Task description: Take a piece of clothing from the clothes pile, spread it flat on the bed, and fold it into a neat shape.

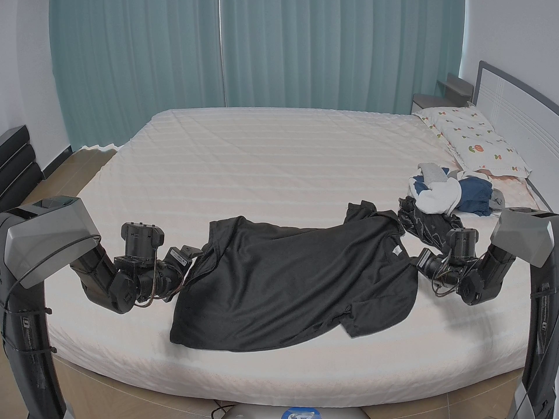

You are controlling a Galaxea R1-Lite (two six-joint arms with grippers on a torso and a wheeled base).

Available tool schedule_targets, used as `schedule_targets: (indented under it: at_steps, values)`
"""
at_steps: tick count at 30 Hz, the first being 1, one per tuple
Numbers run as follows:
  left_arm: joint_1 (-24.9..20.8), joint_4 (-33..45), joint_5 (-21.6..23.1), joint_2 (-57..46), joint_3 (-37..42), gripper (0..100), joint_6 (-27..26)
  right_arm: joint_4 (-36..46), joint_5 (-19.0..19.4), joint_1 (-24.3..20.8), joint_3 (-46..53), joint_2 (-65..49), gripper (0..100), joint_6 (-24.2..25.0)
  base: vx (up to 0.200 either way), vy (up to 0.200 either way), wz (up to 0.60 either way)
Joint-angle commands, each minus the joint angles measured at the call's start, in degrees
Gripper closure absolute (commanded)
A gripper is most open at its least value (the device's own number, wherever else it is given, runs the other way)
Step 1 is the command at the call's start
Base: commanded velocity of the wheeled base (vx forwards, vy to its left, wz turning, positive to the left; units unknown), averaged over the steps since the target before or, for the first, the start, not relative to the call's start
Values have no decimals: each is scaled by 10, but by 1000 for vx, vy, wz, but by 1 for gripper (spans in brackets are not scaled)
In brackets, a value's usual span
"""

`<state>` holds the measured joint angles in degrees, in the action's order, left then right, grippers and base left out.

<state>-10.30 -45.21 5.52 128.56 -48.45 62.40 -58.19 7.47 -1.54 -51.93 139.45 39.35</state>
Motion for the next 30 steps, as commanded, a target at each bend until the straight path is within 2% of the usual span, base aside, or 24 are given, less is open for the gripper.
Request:
schedule_targets:
  at_steps: [1,5,6,10,13,15,22,24,30]
  values:
    - [-3,-5,-2,-2,5,0,-3,1,2,19,-57,-16,100,1,0,0,0]
    - [-4,-7,-4,8,3,0,-3,4,9,19,-93,9,100,-2,0,0,0]
    - [-4,-10,-4,11,3,0,-3,3,9,18,-100,19,0,-5,0,0,0]
    - [-4,-28,-5,15,7,0,-3,-11,6,17,-135,54,0,-4,0,0,0]
    - [-4,-34,-5,16,9,0,-3,-27,5,18,-126,57,0,-5,0,0,0]
    - [-4,-37,-5,17,9,0,-3,-56,10,25,-76,36,0,-5,0,0,0]
    - [-4,-32,-5,17,11,0,-26,-64,36,28,38,-30,0,-4,0,0,0]
    - [-1,-29,-6,13,24,0,-58,-70,40,22,85,-45,0,3,0,0,0]
    - [-6,-28,-16,18,50,0,-146,-75,39,7,130,-51,0,5,0,0,0]
